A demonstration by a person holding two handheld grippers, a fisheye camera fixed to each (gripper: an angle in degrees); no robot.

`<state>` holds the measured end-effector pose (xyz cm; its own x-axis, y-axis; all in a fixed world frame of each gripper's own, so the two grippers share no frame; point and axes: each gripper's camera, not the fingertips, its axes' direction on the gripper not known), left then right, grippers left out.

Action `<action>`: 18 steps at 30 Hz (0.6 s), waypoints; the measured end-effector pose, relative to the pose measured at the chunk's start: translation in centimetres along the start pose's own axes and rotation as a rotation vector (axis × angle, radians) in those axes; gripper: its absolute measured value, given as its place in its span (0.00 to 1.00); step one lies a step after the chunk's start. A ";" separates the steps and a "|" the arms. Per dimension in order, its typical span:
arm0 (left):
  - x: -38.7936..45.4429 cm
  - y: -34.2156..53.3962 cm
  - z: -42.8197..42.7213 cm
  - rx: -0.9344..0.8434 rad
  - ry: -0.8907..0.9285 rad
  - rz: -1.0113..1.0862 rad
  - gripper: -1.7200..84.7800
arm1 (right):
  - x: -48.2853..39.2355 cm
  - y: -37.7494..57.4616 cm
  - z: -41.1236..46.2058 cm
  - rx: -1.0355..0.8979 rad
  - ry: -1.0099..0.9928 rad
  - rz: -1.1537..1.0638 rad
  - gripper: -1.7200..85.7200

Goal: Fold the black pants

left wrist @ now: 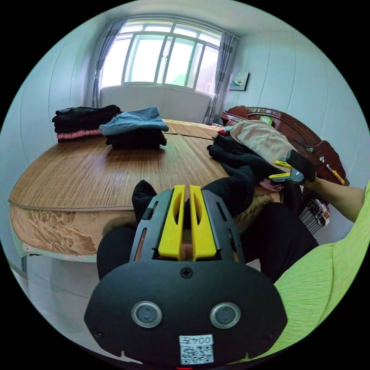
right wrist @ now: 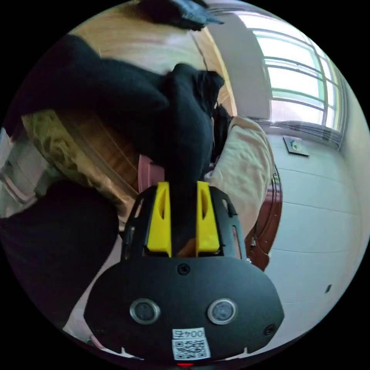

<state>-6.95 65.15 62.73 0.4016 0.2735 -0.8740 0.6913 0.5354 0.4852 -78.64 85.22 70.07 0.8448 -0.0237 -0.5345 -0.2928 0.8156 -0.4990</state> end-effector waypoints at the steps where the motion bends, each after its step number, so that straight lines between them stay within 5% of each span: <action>1: 0.0 -0.1 0.1 -0.006 0.001 0.000 0.04 | -0.1 0.4 0.8 -0.044 0.025 -0.031 0.11; 4: -0.6 -0.2 0.3 -0.017 -0.001 -0.011 0.04 | 2.3 2.4 2.0 -0.061 -0.068 0.008 0.07; 8: -2.7 -0.1 0.3 -0.018 0.009 -0.111 0.04 | 12.6 5.5 2.4 0.003 -0.710 0.374 0.06; 12: -3.9 -0.1 0.1 -0.007 0.023 -0.153 0.05 | 21.6 12.5 4.7 0.380 -1.490 0.779 0.06; 15: -4.5 -0.1 -0.1 0.009 0.047 -0.156 0.06 | 24.7 16.5 4.9 0.681 -1.773 0.987 0.07; 18: -5.0 -0.2 -0.3 0.020 0.070 -0.147 0.09 | 26.8 19.2 3.5 0.935 -1.847 1.111 0.07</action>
<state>-9.27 63.90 66.94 0.2535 0.2487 -0.9348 0.7516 0.5578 0.3522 -60.09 102.25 48.52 0.0855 0.3589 0.9294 -0.9933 0.1037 0.0513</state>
